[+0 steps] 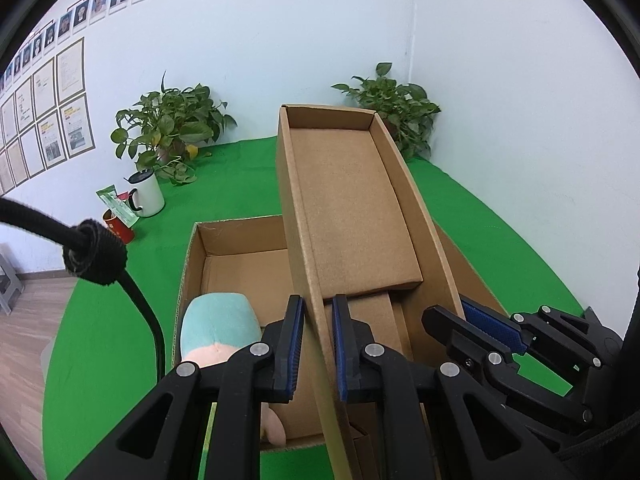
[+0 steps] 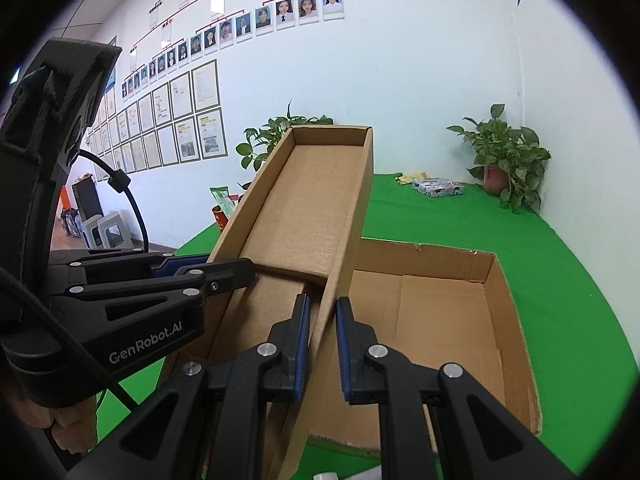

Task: Organize objects
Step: 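Carry the narrow box over the open box and lower it inside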

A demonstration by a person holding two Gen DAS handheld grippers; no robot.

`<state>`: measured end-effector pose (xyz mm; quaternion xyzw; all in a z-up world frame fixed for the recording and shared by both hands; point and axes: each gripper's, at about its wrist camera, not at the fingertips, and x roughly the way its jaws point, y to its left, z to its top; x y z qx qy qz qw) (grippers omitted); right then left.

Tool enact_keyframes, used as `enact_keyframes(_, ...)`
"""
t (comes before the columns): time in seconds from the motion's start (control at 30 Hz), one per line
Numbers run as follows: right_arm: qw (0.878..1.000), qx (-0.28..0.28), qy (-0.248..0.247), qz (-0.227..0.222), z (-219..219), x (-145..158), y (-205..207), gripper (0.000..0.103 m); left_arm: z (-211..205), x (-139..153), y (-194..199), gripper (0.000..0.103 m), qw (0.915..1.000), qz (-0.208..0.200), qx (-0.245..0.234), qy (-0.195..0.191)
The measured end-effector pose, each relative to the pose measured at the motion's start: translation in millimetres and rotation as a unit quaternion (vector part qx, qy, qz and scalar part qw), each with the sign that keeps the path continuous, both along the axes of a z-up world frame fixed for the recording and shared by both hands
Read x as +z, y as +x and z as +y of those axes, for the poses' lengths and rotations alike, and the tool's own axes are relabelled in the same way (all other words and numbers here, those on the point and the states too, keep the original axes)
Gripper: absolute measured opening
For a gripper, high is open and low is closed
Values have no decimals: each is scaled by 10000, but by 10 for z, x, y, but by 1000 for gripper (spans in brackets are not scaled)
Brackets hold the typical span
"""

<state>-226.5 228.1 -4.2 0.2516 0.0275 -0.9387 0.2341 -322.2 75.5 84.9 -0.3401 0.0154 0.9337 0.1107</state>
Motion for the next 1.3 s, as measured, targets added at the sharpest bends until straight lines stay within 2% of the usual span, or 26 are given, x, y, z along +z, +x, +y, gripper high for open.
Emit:
enact_keyframes(0.2, 9997, 120, 3, -235, -98, -96, -326, 12, -174, -214, -410, 11, 9996, -271, 70, 71)
enact_keyframes(0.37, 9990, 166, 49, -417, -187, -241, -530, 12, -226, -500, -677, 10, 9985, -484, 171, -171)
enact_keyframes(0.77, 9939, 177, -37, -1084, -258, -760, -862, 12, -279, -1320, -1178, 9, 9910, -1235, 317, -397)
enact_keyframes(0.97, 9866, 180, -84, -1619, -293, -1060, -956, 12, -243, -1673, -1320, 10, 9849, -1571, 322, -646)
enact_keyframes(1.03, 9853, 163, -48, -1698, -301, -1106, -956, 11, -227, -1716, -1320, 12, 9850, -1561, 283, -682)
enact_keyframes(1.17, 9837, 142, 46, -1792, -334, -1118, -966, 9, -249, -1686, -1258, 17, 9840, -1678, 292, -518)
enact_keyframes(1.3, 9830, 168, 180, -1818, -370, -1138, -970, 9, -326, -1579, -1149, 17, 9853, -1660, 198, -365)
